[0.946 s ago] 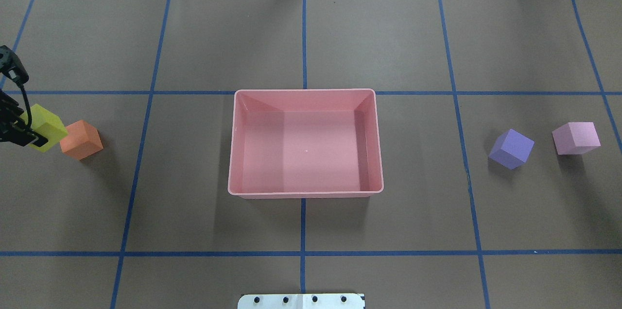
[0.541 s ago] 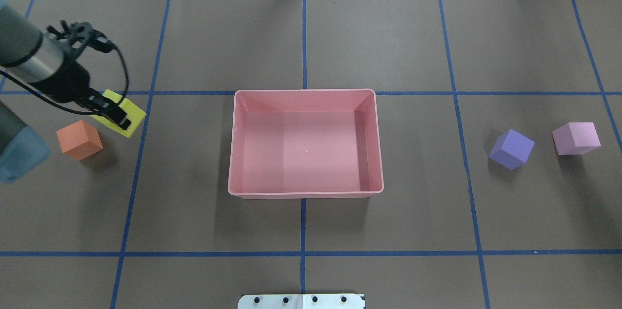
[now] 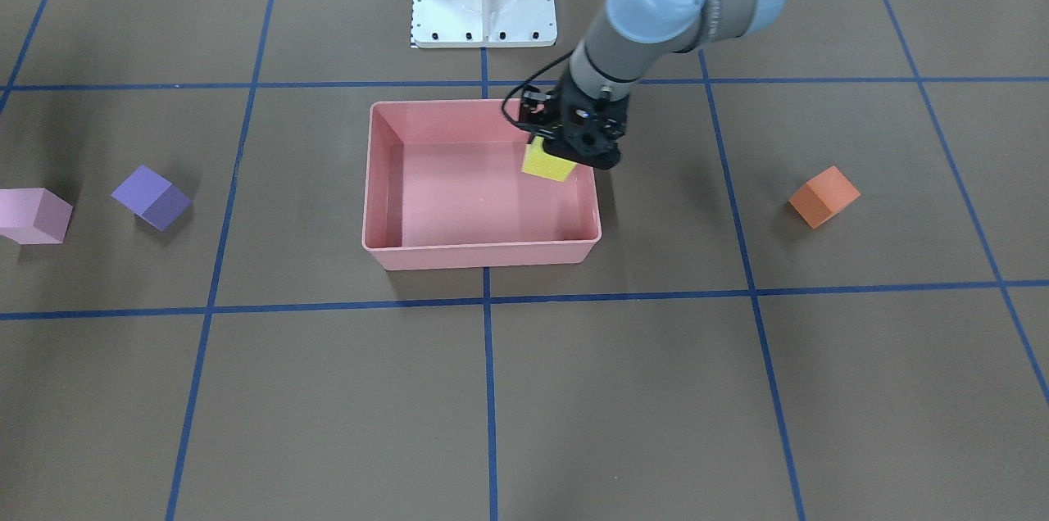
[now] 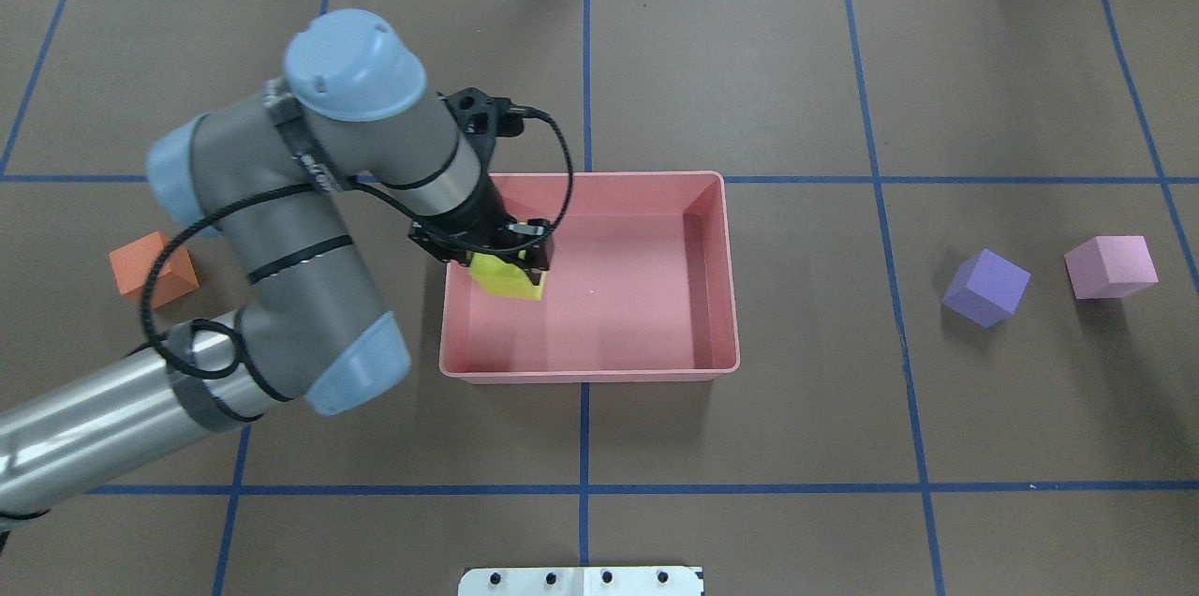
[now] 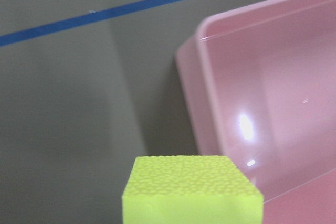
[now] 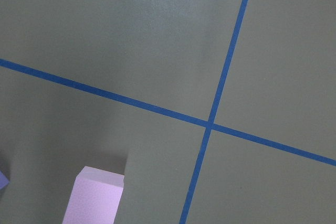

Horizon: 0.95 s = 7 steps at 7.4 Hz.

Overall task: Place blocks into pink bin with both arms
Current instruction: 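Lift the yellow cube with the left gripper and carry it into the pink bin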

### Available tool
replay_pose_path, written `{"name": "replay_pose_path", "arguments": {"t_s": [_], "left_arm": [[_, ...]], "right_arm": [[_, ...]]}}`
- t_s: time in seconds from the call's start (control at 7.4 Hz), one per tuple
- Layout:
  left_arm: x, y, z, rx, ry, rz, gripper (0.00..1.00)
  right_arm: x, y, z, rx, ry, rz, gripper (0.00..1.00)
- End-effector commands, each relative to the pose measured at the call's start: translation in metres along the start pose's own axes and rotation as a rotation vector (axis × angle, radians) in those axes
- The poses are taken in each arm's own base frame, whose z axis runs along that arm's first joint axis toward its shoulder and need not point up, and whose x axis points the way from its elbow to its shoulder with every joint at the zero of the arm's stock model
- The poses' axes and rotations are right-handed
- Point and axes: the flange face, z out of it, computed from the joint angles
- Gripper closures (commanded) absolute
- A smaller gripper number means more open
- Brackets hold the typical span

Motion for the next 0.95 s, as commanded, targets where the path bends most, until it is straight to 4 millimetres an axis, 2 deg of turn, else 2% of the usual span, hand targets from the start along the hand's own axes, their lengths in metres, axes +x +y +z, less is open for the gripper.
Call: {"name": "replay_pose_path", "arguments": {"t_s": [0.0, 0.14, 0.27, 0.41, 0.54, 0.68, 0.81], "left_arm": [[0.066, 0.001, 0.035, 0.034, -0.039, -0.030, 0.26], [0.070, 0.007, 0.043, 0.057, -0.055, -0.053, 0.00], [0.070, 0.008, 0.044, 0.058, -0.054, -0.118, 0.00], [0.074, 0.009, 0.033, 0.062, -0.036, -0.112, 0.00], [0.070, 0.012, 0.008, 0.035, -0.051, -0.129, 0.00], [0.066, 0.020, -0.034, 0.018, -0.056, -0.100, 0.00], [0.048, 0.039, -0.074, 0.019, -0.084, -0.033, 0.00]], "right_arm": [[-0.010, -0.004, 0.004, -0.007, -0.023, 0.023, 0.00], [-0.012, -0.004, 0.005, -0.008, -0.025, 0.021, 0.00], [-0.012, -0.004, 0.004, -0.007, -0.027, 0.020, 0.00], [-0.017, -0.010, 0.002, -0.002, -0.039, 0.021, 0.00], [-0.036, -0.020, 0.004, -0.005, -0.053, 0.090, 0.00], [-0.062, -0.030, 0.007, -0.010, -0.063, 0.156, 0.00], [-0.084, -0.036, 0.013, -0.021, -0.072, 0.187, 0.00]]}}
